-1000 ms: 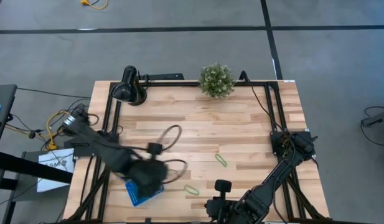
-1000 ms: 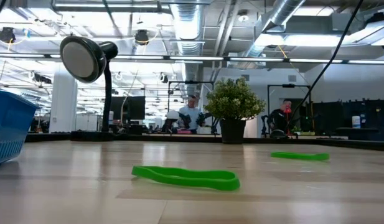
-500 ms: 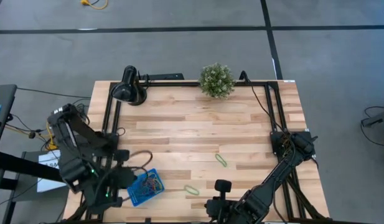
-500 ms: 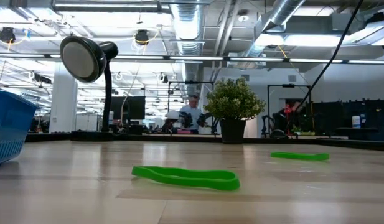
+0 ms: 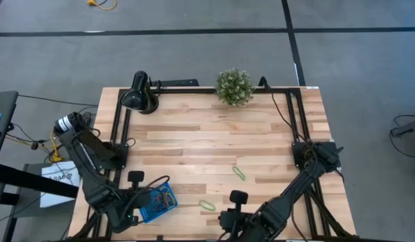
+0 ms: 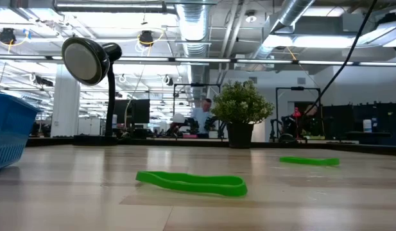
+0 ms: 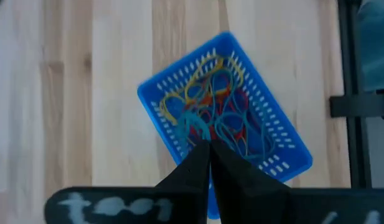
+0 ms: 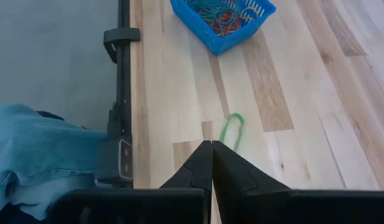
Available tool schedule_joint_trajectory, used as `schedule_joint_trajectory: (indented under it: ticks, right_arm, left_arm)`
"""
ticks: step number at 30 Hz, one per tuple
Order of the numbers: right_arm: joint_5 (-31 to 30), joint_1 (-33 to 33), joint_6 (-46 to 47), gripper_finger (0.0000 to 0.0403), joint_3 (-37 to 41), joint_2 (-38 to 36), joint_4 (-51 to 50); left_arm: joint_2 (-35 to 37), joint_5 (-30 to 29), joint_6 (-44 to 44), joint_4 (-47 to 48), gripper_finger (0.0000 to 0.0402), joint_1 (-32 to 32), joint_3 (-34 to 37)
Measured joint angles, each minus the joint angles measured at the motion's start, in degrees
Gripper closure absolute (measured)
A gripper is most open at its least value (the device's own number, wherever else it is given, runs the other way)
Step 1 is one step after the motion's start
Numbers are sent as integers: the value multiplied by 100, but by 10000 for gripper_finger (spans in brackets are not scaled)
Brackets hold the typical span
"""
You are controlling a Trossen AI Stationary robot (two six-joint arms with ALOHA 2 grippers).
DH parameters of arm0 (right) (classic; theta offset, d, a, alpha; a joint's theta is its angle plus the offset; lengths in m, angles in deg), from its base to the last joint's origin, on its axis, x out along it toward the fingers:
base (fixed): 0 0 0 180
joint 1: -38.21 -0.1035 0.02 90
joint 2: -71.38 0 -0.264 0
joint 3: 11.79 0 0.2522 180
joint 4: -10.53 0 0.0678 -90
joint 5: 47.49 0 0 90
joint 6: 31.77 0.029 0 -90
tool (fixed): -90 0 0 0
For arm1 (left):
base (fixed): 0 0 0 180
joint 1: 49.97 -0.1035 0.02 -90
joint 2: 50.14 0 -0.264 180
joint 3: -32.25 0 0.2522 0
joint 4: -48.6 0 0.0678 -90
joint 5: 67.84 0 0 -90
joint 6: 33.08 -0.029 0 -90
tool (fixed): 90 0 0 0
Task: Pick and place rubber bands into bin
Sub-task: Put the blue rubber band into the blue basket, then put the bottom green rubber band into the blue basket
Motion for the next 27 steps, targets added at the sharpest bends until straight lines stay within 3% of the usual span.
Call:
schedule_joint_trajectory:
  ticks: [9,15,27]
  right_arm:
    - [9,129,0,403,0,0,-4]
    - [22,155,0,403,0,0,-4]
    - [22,157,-2,403,0,0,-6]
  left_arm:
    - [2,219,659,-261,401,7,487]
    - [4,219,350,-683,398,7,665]
    - [-81,63,84,-1032,325,-15,724]
